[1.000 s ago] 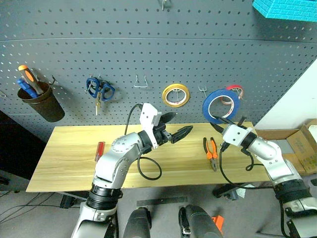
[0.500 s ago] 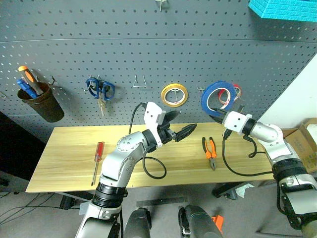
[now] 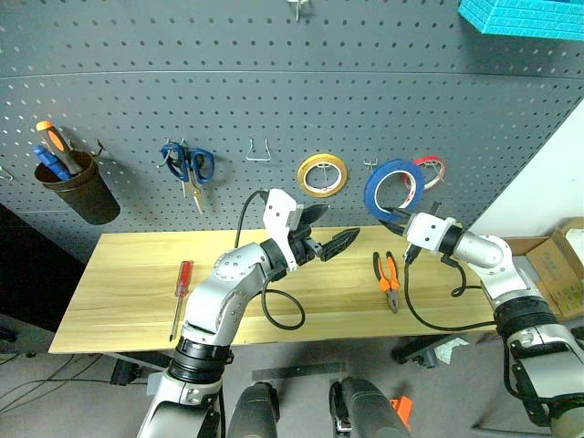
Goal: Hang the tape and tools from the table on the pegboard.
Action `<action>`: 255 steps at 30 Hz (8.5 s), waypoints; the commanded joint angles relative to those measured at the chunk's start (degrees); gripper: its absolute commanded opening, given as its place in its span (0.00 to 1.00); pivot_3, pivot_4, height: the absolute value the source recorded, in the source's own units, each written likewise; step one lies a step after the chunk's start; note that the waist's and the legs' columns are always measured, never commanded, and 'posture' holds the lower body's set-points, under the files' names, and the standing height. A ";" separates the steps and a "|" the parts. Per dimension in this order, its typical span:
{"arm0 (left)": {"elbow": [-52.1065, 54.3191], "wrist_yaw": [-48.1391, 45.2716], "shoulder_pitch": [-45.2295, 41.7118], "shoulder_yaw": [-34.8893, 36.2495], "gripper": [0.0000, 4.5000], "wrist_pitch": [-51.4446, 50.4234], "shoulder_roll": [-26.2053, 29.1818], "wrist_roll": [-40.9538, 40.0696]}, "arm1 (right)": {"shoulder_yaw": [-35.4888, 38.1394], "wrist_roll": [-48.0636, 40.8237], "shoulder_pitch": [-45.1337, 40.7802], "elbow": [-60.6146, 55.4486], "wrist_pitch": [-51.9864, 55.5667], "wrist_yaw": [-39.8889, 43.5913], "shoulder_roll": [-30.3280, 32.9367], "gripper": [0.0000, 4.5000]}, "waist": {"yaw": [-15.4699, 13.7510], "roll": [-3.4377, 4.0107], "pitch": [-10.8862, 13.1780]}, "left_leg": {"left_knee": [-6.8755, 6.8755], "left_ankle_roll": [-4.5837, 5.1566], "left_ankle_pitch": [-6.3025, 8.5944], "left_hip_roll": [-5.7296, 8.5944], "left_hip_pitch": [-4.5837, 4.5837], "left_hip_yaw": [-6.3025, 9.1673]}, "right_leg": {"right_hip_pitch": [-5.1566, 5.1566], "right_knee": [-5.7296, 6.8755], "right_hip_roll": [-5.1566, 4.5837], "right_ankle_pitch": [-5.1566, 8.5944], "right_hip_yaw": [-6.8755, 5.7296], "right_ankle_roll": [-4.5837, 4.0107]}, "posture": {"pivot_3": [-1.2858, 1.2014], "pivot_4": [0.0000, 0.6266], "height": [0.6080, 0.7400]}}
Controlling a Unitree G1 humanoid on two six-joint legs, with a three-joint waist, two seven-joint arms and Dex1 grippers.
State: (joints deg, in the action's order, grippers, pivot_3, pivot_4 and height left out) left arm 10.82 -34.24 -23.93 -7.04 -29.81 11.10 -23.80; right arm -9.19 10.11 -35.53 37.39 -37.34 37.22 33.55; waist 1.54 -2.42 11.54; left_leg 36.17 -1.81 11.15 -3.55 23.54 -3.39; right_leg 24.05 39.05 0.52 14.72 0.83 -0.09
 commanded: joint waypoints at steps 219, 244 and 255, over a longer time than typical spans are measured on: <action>2.16 17.10 10.69 4.50 1.00 2.47 5.10 8.66 | -7.43 -16.59 11.23 -50.83 47.82 -3.96 -22.37 0.99 | -4.24 -0.64 3.45 | -0.06 -0.04 0.04 -0.11 1.30 1.00 | 0.99 -0.06 -0.14 -0.20 -0.52 -0.24 | 0.56 0.40 1.00; -6.21 25.45 13.98 6.45 1.00 -12.01 8.14 22.41 | -8.15 -20.37 26.75 -58.60 46.55 10.32 -7.41 0.99 | -2.87 0.00 4.94 | -0.04 0.21 -0.13 -0.09 1.16 1.02 | 0.84 -0.12 -0.13 -0.03 -0.50 -0.03 | 0.54 0.54 1.00; -6.77 21.41 15.34 6.63 1.00 -17.25 8.66 20.99 | -7.81 -18.62 24.25 -54.43 45.48 10.59 -7.07 0.99 | -2.88 0.15 5.96 | -0.07 0.21 -0.13 -0.08 1.17 1.01 | 0.86 -0.17 -0.14 -0.02 -0.49 -0.03 | 0.54 0.57 1.00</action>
State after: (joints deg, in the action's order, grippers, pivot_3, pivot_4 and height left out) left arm 3.53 -12.07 -9.24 -0.59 -46.11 19.46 -2.33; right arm -17.37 -8.01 -10.93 -16.32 9.30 47.43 26.36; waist -1.34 -2.27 17.50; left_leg 36.10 -1.60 11.02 -3.63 24.71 -2.39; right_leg 24.91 38.88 0.38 14.70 0.35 -0.12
